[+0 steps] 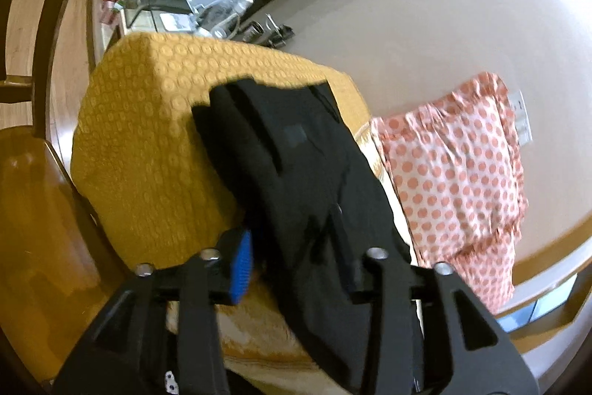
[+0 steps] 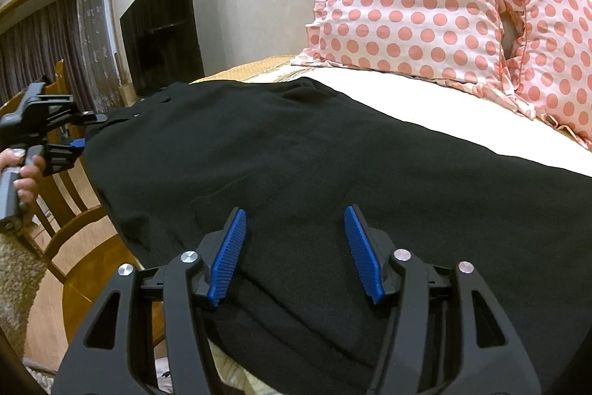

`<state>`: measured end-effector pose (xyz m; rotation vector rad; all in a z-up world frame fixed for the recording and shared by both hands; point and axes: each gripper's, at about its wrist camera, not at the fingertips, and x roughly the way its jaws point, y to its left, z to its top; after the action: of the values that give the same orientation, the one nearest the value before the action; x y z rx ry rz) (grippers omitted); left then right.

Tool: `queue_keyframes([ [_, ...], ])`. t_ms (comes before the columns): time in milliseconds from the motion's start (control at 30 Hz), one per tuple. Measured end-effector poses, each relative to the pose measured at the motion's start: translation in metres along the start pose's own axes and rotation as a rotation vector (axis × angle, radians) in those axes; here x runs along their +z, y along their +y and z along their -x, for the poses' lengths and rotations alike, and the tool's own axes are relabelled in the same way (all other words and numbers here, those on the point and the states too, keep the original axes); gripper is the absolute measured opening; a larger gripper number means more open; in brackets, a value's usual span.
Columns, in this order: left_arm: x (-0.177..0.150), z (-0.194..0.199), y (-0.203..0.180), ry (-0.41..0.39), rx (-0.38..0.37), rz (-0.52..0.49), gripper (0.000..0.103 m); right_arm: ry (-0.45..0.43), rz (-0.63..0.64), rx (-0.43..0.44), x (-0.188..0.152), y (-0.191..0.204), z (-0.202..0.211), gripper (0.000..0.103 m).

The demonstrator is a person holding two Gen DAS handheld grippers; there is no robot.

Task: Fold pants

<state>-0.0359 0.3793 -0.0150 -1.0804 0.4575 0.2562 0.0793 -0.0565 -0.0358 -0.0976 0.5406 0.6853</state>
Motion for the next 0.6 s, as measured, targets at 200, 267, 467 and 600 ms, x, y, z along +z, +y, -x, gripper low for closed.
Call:
queue_keyframes([
  [200,0.009,-0.006,-0.019,-0.035,0.073,-0.091,0.010,-0.027,-0.035,0.059,-0.010,-0.012,0.026,0.071],
  [267,0.010,-0.001,-0.031,-0.041,0.066,-0.131,0.009,-0.047,-0.073,0.059,-0.013,-0.024,0.040,0.074],
  [467,-0.008,0.012,-0.111,-0.104,0.081,-0.382,0.009,-0.109,-0.205,-0.014,-0.025,-0.068,0.081,0.077],
  [600,-0.047,0.007,-0.184,-0.117,0.040,-0.587,0.009,-0.138,-0.262,-0.063,-0.037,-0.087,0.103,0.077],
])
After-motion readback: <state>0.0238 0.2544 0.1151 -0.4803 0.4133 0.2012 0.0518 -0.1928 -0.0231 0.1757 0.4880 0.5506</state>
